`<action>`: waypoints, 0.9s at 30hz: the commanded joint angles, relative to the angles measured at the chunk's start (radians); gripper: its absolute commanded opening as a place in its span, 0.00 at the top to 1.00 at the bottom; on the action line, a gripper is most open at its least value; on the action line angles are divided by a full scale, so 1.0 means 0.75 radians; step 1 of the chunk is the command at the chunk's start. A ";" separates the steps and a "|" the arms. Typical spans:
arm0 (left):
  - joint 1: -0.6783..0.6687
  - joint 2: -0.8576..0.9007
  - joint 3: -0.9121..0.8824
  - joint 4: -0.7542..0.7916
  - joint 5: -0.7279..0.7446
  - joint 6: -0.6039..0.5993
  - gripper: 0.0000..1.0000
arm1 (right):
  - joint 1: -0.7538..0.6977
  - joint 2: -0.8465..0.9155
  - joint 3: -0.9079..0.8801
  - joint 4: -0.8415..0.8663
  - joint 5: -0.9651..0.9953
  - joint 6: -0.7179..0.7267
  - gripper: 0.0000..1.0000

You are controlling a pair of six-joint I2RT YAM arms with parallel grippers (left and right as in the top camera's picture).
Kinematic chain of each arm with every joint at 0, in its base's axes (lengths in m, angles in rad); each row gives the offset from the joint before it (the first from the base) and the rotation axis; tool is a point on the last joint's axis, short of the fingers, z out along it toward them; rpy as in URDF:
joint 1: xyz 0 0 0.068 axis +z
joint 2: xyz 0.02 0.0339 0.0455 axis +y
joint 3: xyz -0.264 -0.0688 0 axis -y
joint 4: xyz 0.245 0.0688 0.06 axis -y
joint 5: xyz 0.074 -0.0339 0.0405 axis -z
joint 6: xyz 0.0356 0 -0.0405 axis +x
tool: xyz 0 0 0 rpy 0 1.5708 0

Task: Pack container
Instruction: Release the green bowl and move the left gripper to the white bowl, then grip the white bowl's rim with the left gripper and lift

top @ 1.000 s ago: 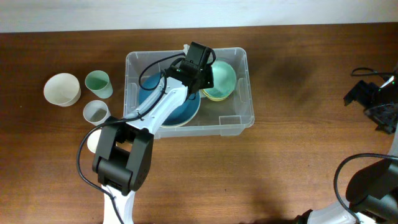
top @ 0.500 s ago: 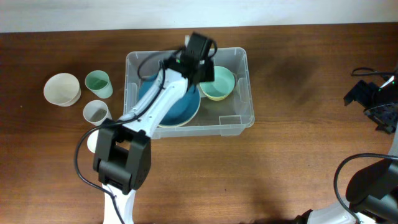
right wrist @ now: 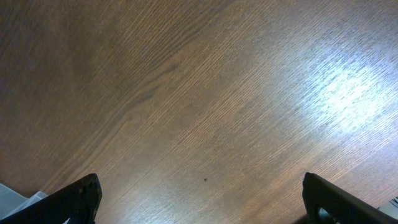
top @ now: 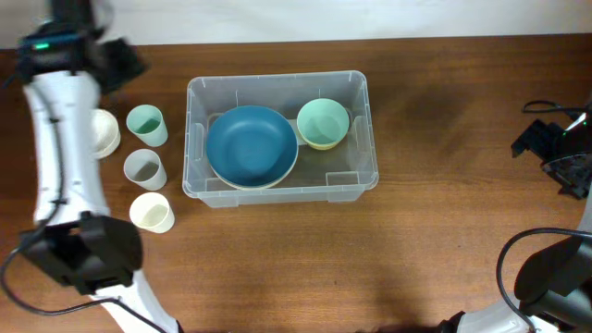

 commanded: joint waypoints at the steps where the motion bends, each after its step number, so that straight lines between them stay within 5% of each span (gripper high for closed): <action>1: 0.185 0.123 -0.019 -0.031 0.141 -0.125 0.00 | -0.005 -0.014 -0.002 0.000 0.002 0.011 0.01; 8: 0.369 0.373 -0.019 -0.054 0.214 -0.124 0.01 | -0.005 -0.014 -0.002 0.001 0.003 0.011 0.01; 27: 0.399 0.617 -0.021 -0.025 0.149 -0.150 0.03 | -0.005 -0.014 -0.002 0.001 0.003 0.011 0.01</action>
